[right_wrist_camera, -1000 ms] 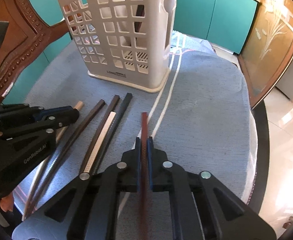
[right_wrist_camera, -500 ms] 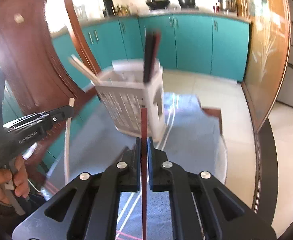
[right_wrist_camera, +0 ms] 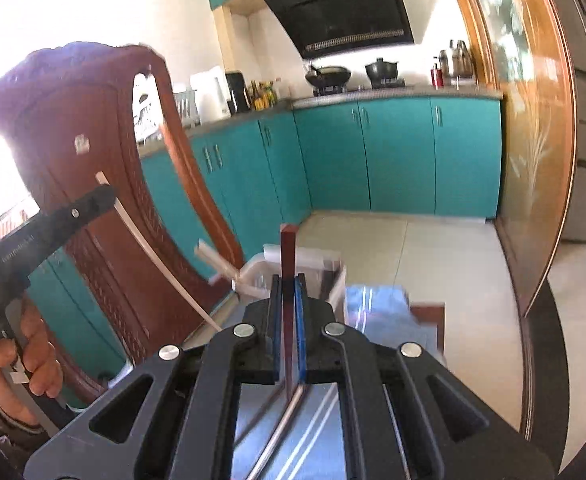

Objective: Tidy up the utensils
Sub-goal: 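Lift both held chopsticks up over the white caddy, then open both tools to drop the chopsticks into the white caddy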

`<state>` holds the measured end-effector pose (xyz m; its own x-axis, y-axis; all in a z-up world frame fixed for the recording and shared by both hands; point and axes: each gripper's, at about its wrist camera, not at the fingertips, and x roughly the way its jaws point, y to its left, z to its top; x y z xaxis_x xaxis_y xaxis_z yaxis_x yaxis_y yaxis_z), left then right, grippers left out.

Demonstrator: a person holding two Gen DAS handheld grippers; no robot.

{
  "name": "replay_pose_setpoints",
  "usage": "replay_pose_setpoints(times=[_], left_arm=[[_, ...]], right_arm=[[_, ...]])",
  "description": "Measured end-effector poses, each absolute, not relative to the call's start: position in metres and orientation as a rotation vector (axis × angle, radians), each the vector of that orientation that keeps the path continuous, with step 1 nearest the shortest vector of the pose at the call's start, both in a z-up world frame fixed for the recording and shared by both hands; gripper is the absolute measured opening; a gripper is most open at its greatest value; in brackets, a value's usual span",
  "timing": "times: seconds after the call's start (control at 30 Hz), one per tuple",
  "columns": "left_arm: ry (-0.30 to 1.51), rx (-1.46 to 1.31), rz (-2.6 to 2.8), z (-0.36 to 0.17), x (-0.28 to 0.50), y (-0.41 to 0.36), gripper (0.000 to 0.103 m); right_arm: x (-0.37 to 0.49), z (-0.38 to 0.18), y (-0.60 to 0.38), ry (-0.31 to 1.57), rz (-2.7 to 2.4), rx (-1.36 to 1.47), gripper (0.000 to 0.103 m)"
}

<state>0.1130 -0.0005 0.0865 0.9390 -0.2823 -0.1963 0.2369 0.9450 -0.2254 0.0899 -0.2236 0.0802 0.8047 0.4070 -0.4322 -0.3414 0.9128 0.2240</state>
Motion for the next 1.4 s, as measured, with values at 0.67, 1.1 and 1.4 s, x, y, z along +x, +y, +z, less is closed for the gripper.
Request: replay_pose_setpoints(times=[0.67,1.1,1.4], left_arm=[[0.164,-0.252,-0.04,0.079,0.219,0.001,0.007],[0.254,-0.173,-0.038,0.048,0.231,-0.021,0.04],[0.262,-0.14,-0.037,0.035,0.209,-0.013,0.052]], right_arm=[[0.142,0.127,-0.229,0.279,0.3,0.263,0.007],[0.15,0.104,-0.21,0.272,0.258,0.224,0.007],[0.137,0.103,-0.236,0.128,0.213,0.35,0.007]])
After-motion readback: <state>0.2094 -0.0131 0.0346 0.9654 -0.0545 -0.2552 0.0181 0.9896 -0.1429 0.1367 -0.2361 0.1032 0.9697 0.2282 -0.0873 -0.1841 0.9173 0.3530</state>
